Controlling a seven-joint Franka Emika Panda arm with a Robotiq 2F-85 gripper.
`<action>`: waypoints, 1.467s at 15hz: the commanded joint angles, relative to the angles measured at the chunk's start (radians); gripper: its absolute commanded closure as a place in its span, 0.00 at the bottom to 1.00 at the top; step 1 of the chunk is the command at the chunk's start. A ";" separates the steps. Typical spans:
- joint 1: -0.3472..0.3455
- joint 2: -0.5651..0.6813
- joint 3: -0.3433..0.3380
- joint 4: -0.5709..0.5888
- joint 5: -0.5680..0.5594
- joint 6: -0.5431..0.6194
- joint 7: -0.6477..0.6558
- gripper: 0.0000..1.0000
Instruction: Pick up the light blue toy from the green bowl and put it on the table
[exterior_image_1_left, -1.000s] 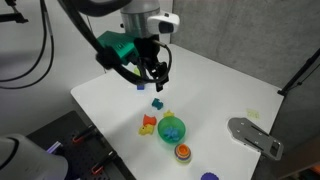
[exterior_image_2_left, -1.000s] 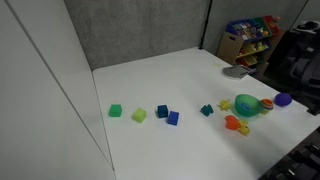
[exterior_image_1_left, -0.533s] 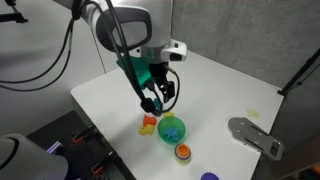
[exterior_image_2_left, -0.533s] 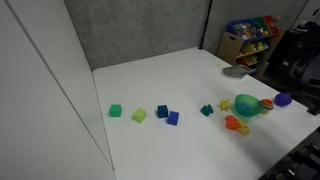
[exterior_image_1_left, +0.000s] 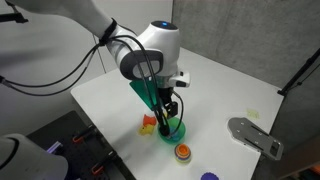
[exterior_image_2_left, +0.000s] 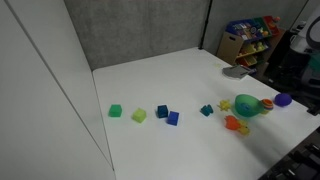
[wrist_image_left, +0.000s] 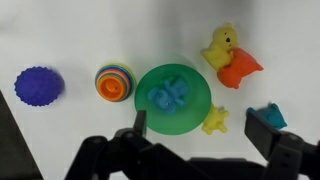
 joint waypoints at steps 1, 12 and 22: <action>-0.013 0.133 0.005 0.068 0.030 0.047 -0.019 0.00; -0.032 0.440 0.036 0.238 0.025 0.104 -0.005 0.00; -0.048 0.657 0.048 0.347 0.017 0.176 0.013 0.00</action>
